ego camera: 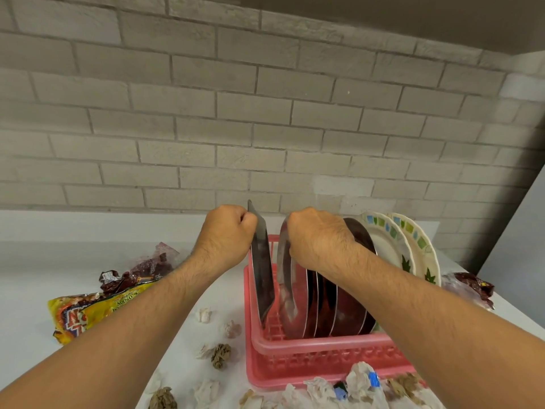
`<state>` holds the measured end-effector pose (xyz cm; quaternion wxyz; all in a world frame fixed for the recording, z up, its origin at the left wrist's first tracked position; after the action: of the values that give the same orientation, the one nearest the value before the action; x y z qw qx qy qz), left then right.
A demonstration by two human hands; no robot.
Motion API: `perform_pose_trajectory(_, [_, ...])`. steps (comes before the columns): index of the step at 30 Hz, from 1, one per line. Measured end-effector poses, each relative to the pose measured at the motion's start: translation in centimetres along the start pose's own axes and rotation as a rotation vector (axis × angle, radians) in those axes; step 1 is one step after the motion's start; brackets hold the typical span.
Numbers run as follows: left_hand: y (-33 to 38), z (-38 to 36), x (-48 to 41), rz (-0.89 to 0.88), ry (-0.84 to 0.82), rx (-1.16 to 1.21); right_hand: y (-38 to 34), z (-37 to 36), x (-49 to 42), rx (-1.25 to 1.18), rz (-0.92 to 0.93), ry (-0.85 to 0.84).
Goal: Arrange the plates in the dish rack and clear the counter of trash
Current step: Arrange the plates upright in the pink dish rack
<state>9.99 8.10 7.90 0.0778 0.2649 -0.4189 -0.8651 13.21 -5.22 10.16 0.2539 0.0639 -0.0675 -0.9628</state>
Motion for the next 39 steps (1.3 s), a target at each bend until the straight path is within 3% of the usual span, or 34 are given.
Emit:
perform_pose_trajectory(12, [1.9,-1.7,-0.3,-0.045,-0.019,-0.001,0.8,-0.3,-0.2,0.078,0.051,0.094])
perform_pose_trajectory(24, [0.4,-4.3,0.3,0.042,-0.101,-0.085,1.2,-0.5,0.6,0.073,0.110,0.168])
perform_pose_trajectory(30, [1.2,-5.5,1.1,0.055,-0.204,-0.005,1.5,-0.5,1.4,0.057,0.149,0.164])
perform_pose_trajectory(39, [0.7,-5.8,4.1,0.090,-0.222,0.086,2.1,-0.7,2.2,0.088,0.211,0.154])
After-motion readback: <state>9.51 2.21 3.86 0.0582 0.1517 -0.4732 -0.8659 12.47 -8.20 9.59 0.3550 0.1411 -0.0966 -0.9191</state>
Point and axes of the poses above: each hand's wrist, its own x-axis away from the middle knuckle, its own z-axis out of the back of the hand, y = z × x, the point moved 6 cm from there along -x, towards the middle knuckle, and after that the axes turned 2 degrees about -y, right-handed, at the moved point
